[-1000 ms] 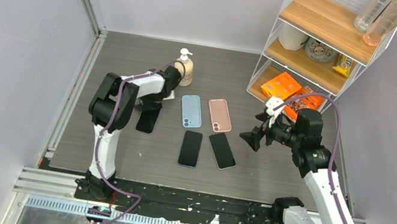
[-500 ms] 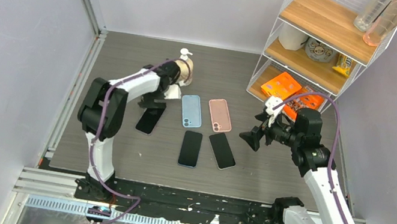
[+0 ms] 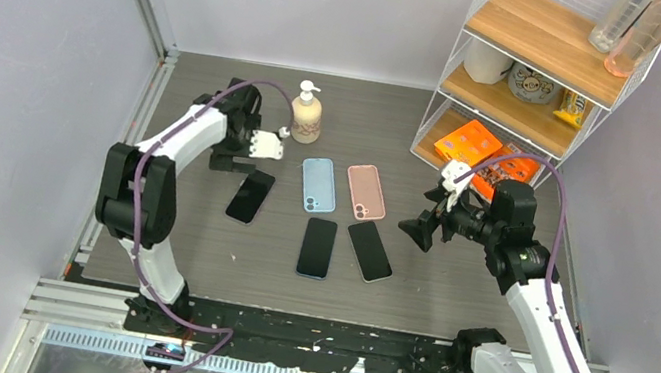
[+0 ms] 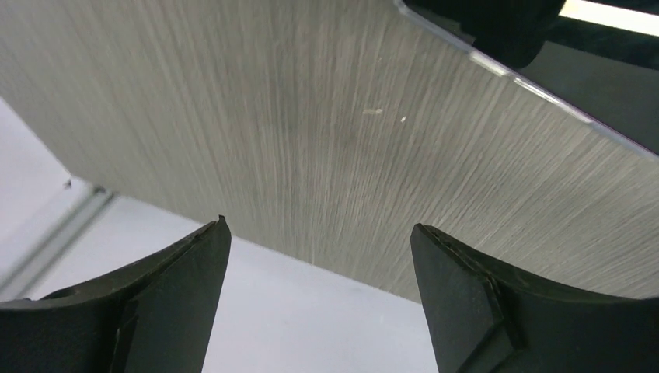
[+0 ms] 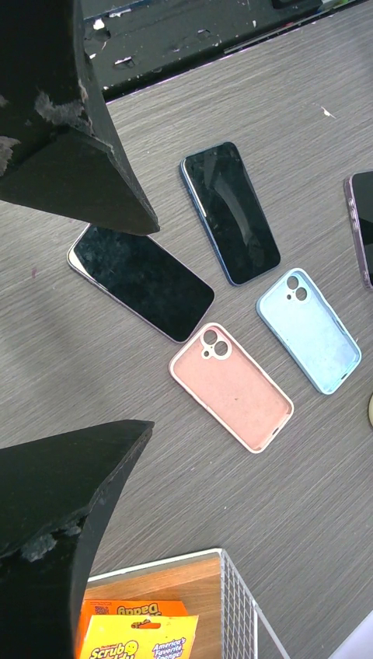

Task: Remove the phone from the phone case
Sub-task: Adjust the phone at the center of the board.

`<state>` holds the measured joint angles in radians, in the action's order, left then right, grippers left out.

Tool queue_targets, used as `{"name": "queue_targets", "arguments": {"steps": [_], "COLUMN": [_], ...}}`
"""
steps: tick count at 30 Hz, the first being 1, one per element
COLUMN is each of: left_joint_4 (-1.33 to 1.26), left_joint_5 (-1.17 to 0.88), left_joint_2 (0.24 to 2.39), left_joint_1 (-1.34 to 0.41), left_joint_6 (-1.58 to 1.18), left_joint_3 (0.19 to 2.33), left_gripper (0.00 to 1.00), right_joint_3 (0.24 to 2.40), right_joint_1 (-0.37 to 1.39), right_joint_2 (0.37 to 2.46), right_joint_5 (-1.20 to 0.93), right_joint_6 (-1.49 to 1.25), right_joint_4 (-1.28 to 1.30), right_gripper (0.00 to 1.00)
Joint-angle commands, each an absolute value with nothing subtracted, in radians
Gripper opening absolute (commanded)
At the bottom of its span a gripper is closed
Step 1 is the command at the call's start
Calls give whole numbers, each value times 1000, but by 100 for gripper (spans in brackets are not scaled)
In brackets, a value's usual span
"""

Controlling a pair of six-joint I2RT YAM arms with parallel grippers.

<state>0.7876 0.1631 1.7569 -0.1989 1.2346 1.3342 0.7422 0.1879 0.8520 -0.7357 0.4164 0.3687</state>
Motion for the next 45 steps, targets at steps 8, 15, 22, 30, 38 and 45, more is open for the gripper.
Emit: {"name": "queue_targets", "arguments": {"steps": [8,15,22,30,38,45], "left_joint_4": [727,698,779,793,858,908], "left_joint_5": [28,-49,-140,-160,-128,-113], "left_joint_2": [1829,1828,1846,1837,1838,1842], "left_joint_1": [-181,-181,-181,-194,-205,-230], "left_joint_6": [1704,1938,2108,2270,2406,2383], "left_joint_3": [1326,1290,1276,1224,1237,1265], "left_gripper": [100,100,98,98,99,99], "right_joint_3": [752,751,750,751,752,753], "right_joint_1": [188,187,186,187,187,187], "right_joint_2": [880,884,885,894,905,911], "right_joint_5": [-733,-723,-718,-715,-714,-713], "right_joint_6": [426,433,436,439,442,443], "right_joint_4": [348,351,353,353,352,351], "right_gripper": [95,95,96,96,96,95]}}
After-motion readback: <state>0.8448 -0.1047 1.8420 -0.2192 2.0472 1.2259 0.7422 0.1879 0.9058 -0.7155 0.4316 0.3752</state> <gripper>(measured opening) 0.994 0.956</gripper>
